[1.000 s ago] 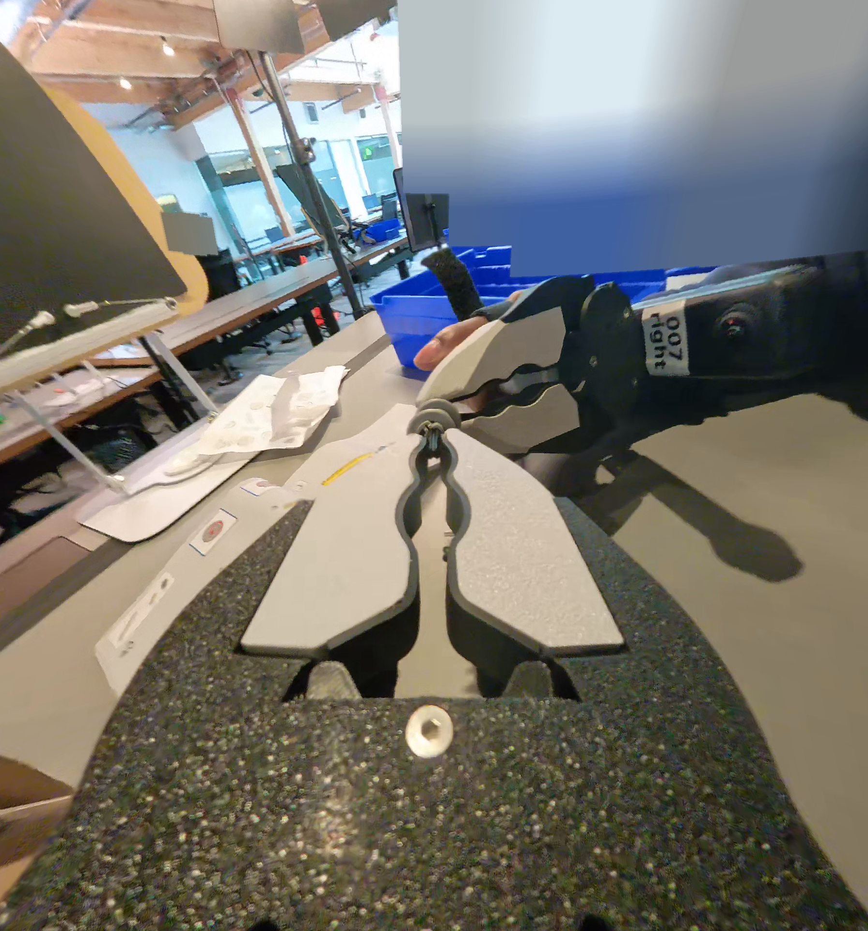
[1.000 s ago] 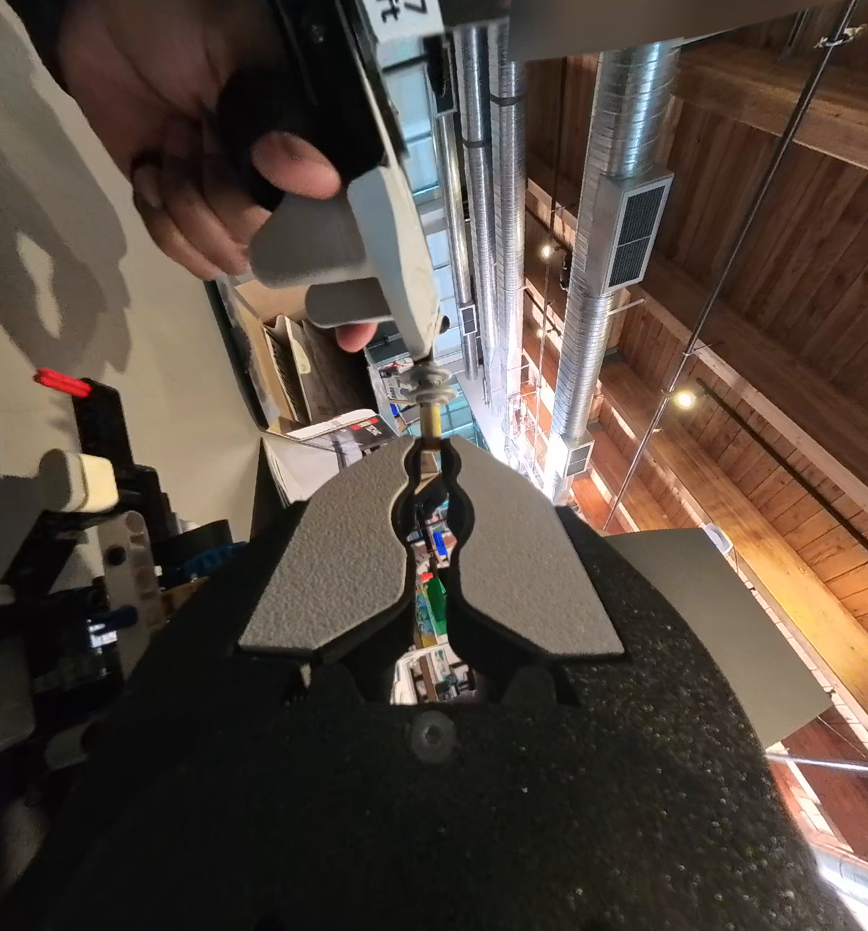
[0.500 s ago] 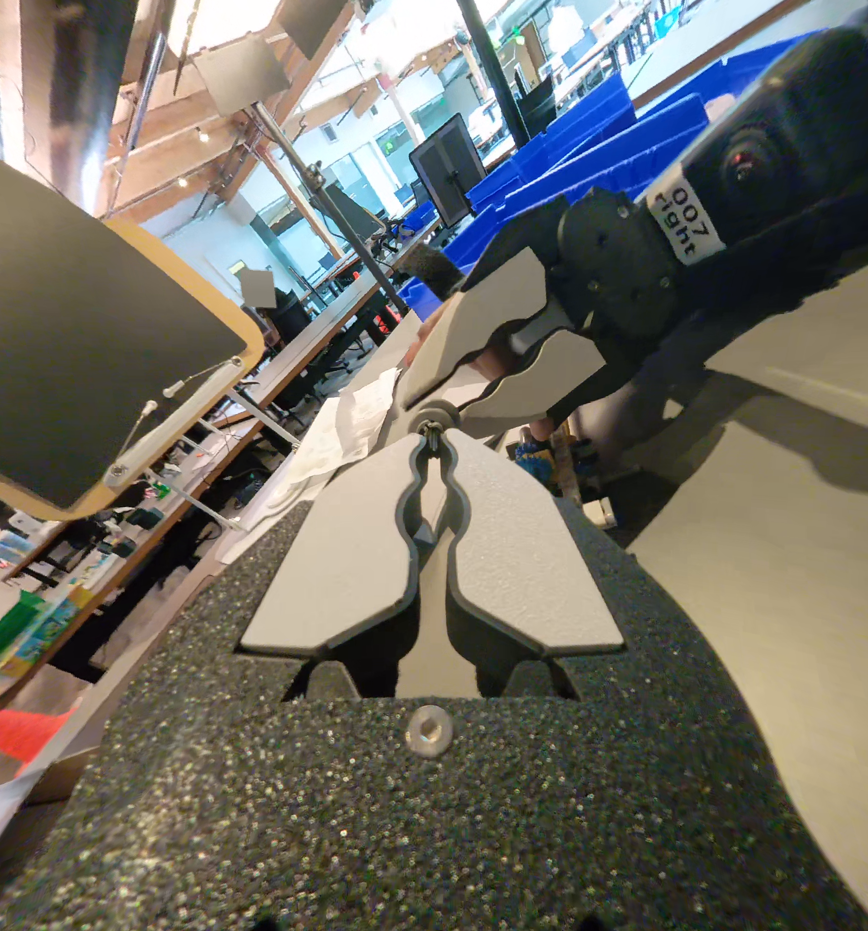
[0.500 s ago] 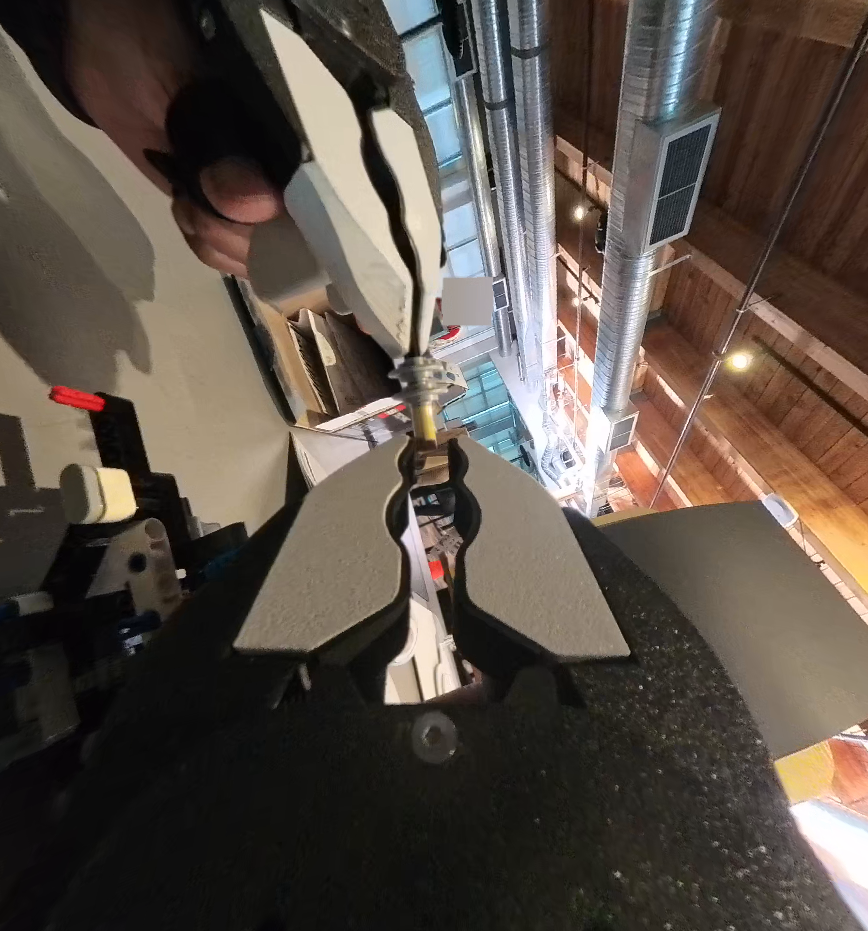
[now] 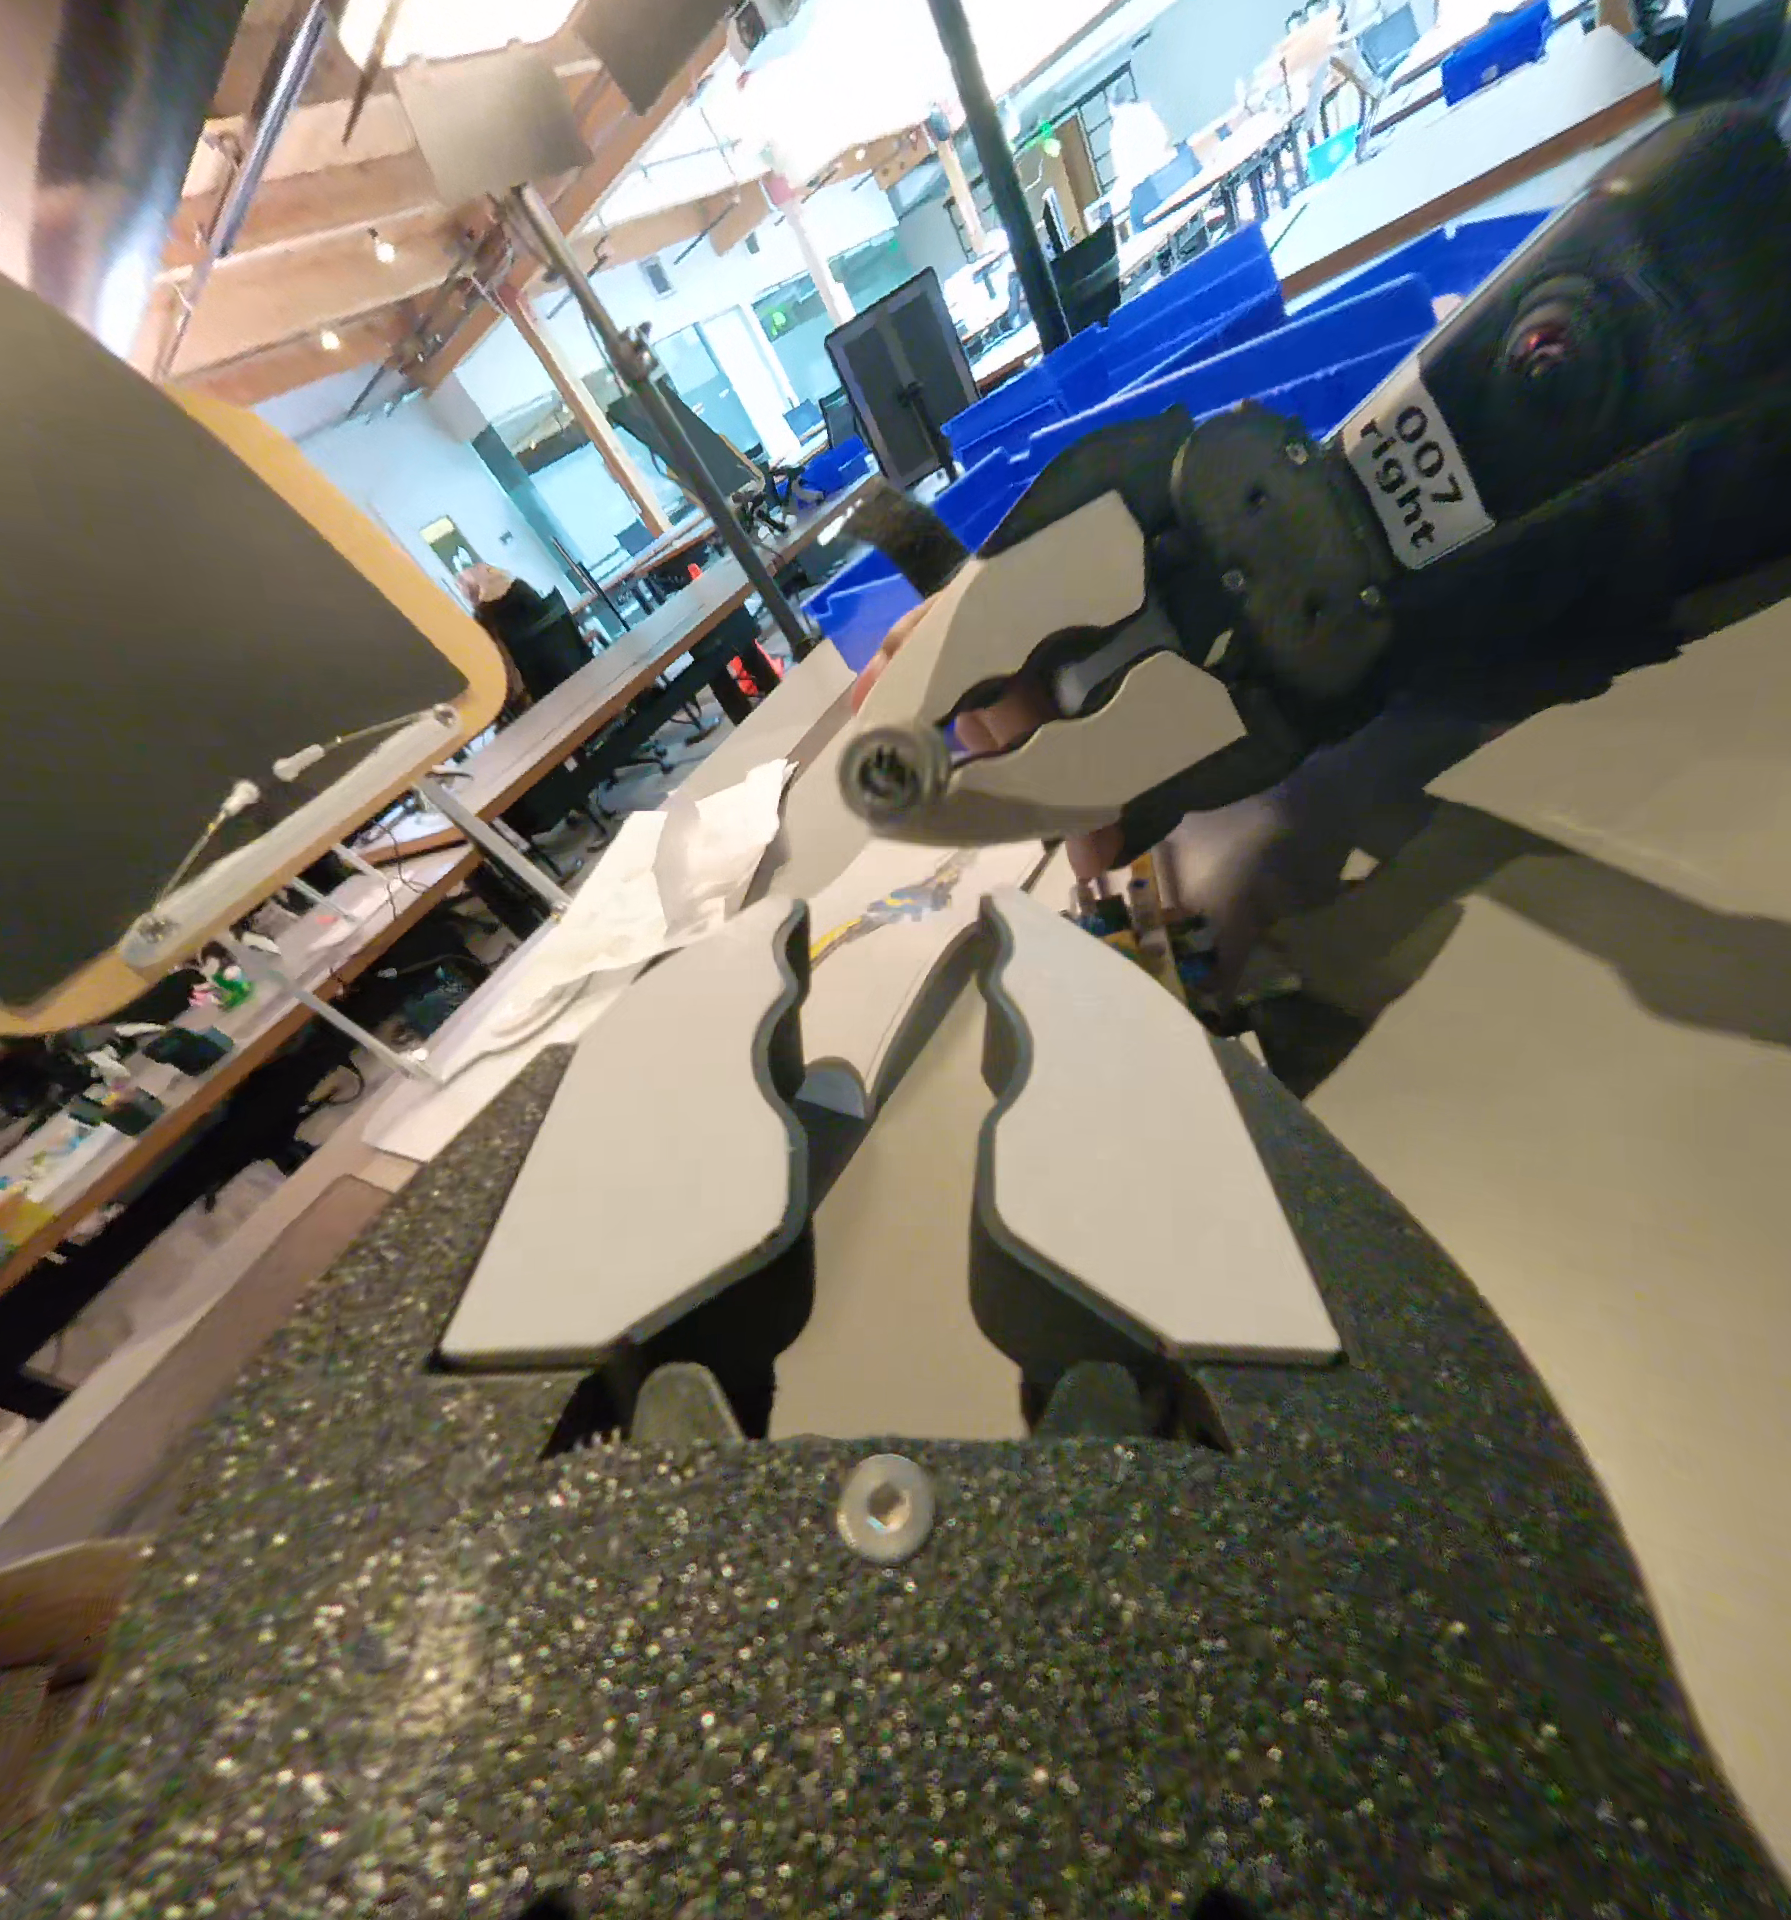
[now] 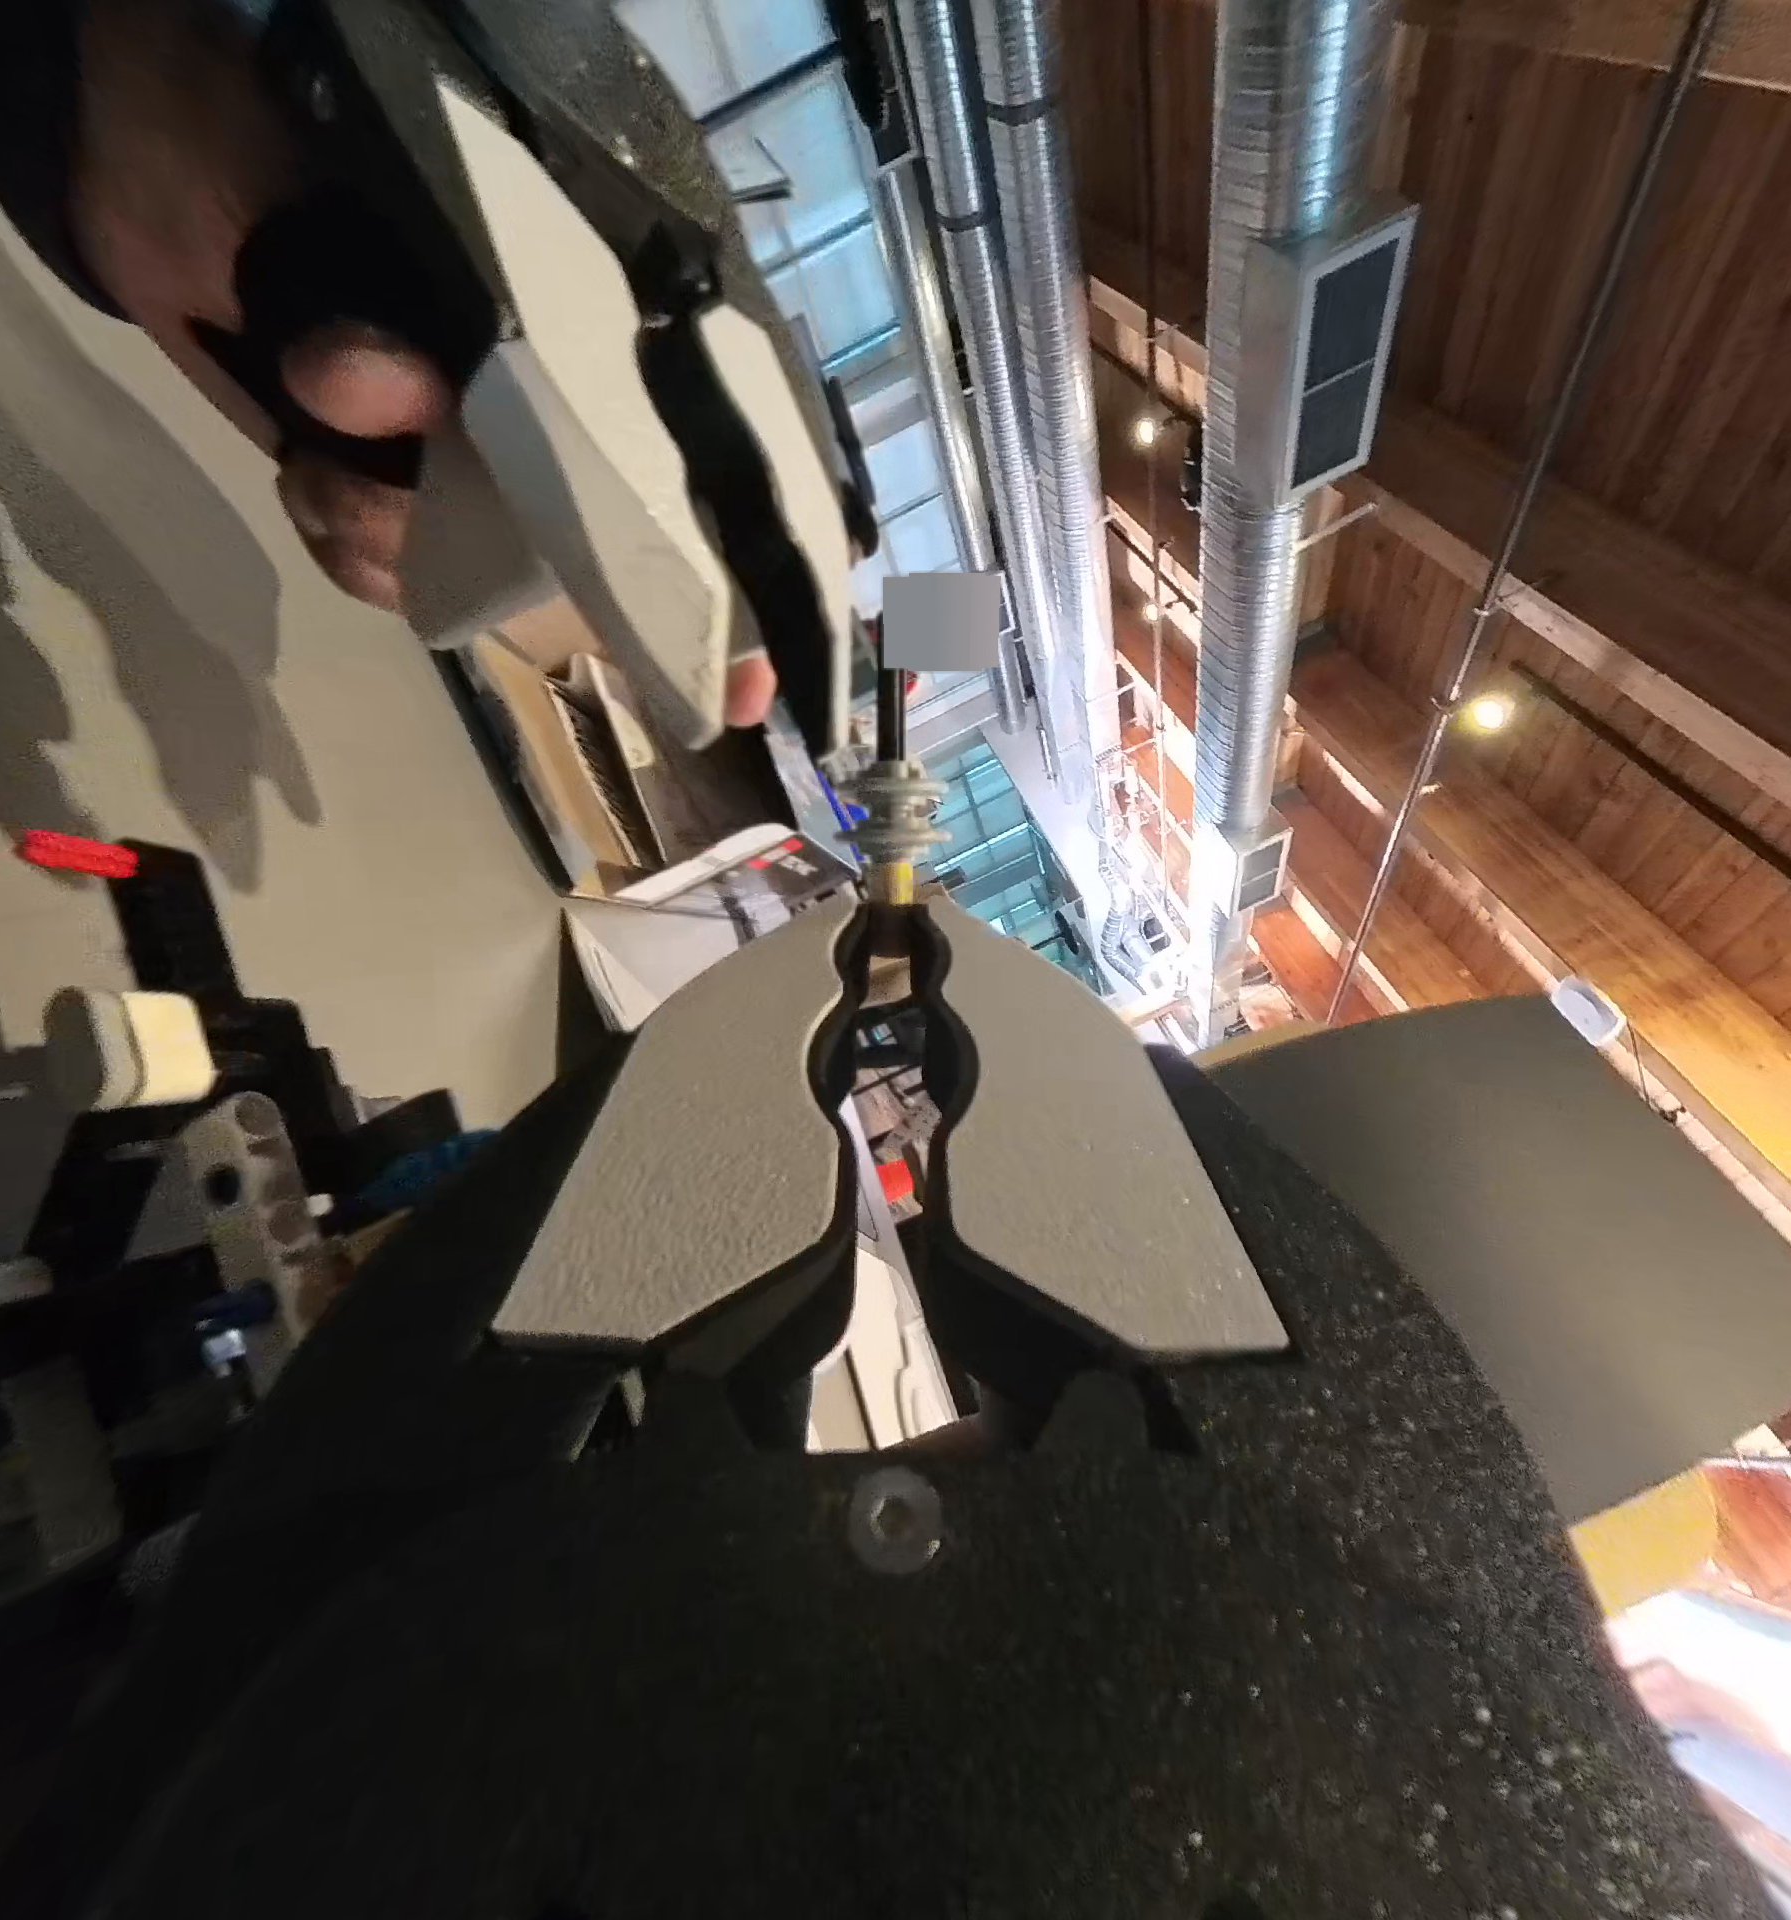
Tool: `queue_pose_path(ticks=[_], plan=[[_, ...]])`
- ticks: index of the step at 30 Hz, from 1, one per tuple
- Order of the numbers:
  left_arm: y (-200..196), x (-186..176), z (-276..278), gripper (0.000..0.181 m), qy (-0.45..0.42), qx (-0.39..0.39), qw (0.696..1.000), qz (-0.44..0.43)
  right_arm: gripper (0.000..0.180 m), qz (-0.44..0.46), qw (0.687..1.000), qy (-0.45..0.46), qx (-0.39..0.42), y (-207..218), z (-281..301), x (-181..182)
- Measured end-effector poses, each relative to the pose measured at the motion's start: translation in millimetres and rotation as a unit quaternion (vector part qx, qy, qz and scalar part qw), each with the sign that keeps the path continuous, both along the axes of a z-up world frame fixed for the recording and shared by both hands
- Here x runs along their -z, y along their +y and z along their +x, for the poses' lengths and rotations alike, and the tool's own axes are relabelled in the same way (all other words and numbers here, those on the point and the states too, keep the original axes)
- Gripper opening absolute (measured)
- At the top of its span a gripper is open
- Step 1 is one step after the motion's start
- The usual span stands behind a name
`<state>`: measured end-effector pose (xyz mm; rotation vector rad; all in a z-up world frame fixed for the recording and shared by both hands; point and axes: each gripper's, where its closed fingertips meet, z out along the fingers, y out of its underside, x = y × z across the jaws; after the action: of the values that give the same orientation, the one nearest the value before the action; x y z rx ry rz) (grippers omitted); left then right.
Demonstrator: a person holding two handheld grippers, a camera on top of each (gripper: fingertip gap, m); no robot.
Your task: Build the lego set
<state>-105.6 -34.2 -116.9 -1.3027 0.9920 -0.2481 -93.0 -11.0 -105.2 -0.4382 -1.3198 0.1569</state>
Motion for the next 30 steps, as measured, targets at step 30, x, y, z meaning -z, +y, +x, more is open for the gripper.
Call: queue_pose_path(ticks=[30], plan=[[9.7,21.5,-1.0,0.027,-0.004,0.002,0.999,-0.054,0.007,-0.010,1.000,0.004,-0.002,7.4,1.8,8.6]])
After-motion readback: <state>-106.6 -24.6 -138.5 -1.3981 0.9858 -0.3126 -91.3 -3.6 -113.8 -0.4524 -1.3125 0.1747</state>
